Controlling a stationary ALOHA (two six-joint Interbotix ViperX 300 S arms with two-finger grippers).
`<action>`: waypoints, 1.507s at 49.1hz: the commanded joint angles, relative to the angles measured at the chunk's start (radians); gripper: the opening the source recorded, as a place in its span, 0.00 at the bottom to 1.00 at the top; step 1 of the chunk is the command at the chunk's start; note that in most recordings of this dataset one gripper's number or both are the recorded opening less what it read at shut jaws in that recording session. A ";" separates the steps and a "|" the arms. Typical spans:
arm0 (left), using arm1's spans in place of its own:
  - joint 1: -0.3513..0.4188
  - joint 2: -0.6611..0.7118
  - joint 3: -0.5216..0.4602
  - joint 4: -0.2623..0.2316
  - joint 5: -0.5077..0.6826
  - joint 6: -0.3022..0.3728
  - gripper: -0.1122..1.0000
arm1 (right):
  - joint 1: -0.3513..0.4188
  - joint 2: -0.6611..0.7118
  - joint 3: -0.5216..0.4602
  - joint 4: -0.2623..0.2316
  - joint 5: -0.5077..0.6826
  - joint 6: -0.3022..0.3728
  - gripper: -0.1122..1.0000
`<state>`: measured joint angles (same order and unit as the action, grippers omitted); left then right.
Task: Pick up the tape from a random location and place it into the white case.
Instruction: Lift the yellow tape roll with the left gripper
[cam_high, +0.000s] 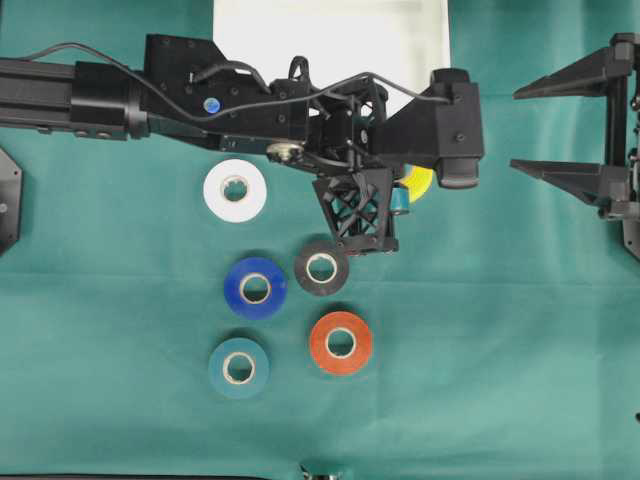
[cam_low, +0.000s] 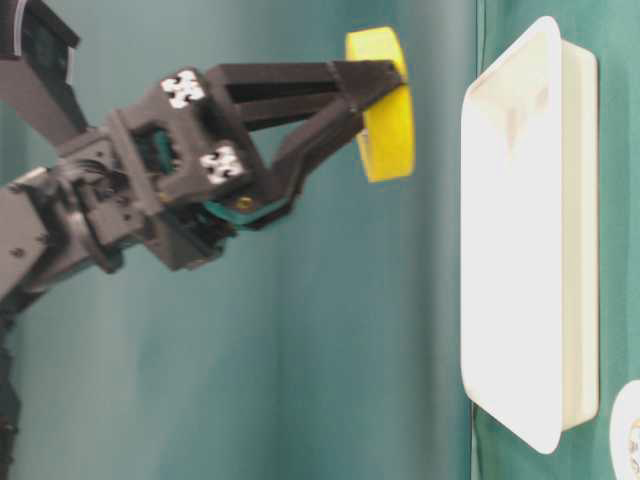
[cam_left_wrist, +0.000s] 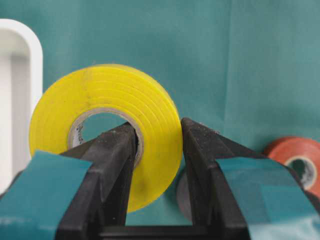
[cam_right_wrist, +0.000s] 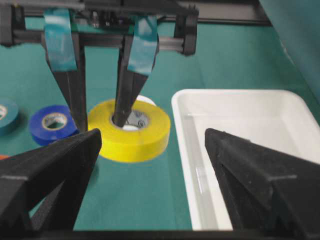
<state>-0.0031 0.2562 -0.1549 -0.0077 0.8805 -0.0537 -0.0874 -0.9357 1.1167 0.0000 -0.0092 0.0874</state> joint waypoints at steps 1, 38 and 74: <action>-0.006 -0.046 -0.069 0.008 0.035 0.003 0.33 | 0.000 0.002 -0.012 0.000 0.002 0.002 0.93; -0.015 -0.052 -0.239 0.008 0.187 0.034 0.33 | 0.002 0.000 -0.014 0.000 0.005 0.002 0.93; -0.015 -0.054 -0.236 0.008 0.193 0.034 0.33 | 0.002 0.000 -0.012 0.000 0.006 0.002 0.93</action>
<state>-0.0153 0.2546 -0.3666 -0.0031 1.0769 -0.0215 -0.0874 -0.9388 1.1167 0.0000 0.0000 0.0874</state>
